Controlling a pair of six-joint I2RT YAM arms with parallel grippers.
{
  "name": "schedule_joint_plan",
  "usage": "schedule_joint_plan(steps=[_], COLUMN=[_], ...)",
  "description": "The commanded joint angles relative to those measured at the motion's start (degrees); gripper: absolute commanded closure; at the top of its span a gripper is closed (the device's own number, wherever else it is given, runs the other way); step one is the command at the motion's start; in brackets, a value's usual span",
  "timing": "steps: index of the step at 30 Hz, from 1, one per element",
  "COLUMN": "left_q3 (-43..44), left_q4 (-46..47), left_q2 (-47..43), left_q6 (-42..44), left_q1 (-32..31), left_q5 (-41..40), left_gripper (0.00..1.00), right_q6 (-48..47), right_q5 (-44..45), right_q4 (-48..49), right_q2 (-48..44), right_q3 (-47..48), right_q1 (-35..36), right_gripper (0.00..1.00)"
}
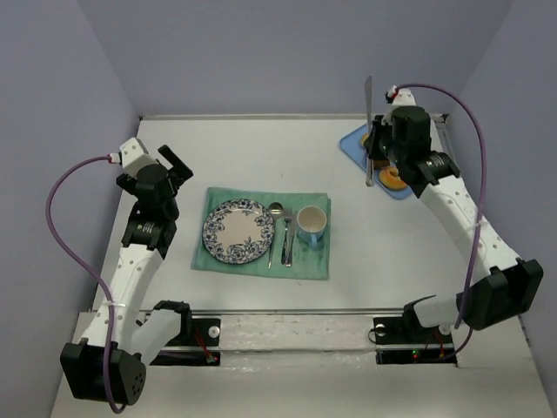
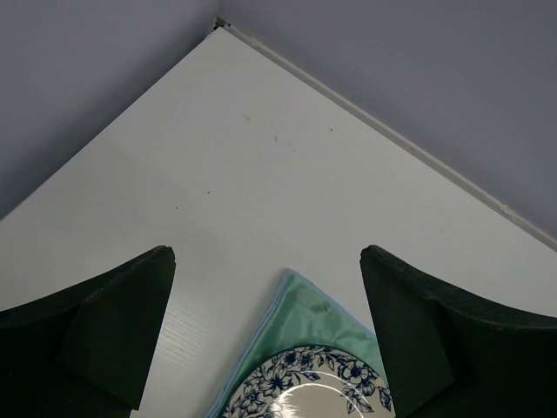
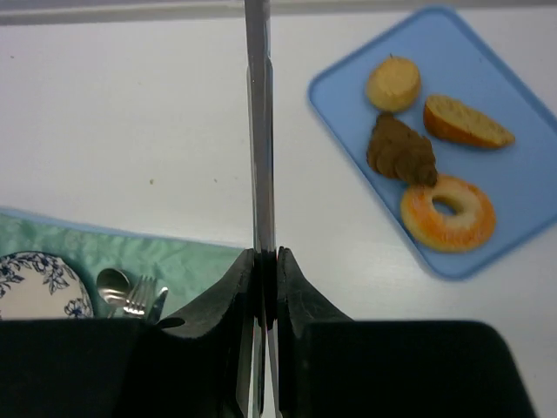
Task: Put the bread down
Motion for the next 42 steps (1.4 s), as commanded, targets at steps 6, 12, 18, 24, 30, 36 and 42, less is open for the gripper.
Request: schedule_joint_plan(steps=[6, 12, 18, 24, 30, 36, 42], left_q3=[-0.82, -0.9, -0.9, -0.82, -0.99, -0.9, -0.64], left_q4=[1.79, 1.7, 1.7, 1.7, 1.53, 1.44, 1.44], left_q2=[-2.83, -2.92, -2.83, -2.65, -2.74, -2.3, -1.34], left_q6=[-0.68, -0.68, -0.68, -0.68, -0.68, -0.77, -0.86], left_q1=[0.21, 0.21, 0.21, 0.21, 0.21, 0.21, 0.21], left_q5=[0.92, 1.28, 0.75, -0.13, -1.09, -1.89, -2.59], left_gripper=[0.01, 0.01, 0.01, 0.01, 0.01, 0.01, 0.01], right_q6=[8.53, 7.82, 7.39, 5.45, 4.75, 2.55, 1.14], right_q5=[-1.28, -3.04, -7.09, -10.16, -10.96, -10.96, -13.15], right_q4=[-4.8, -6.56, -6.74, -7.09, -7.09, -8.23, -8.67], right_q2=[-12.54, -11.14, -5.96, -1.3, 2.04, 5.21, 9.77], right_q3=[-18.6, -16.41, -12.81, -8.15, -5.24, -3.75, -2.7], right_q1=[-5.79, -8.26, -12.48, -14.94, -16.88, -17.41, -17.41], right_gripper=[0.81, 0.68, 0.56, 0.44, 0.39, 0.34, 0.32])
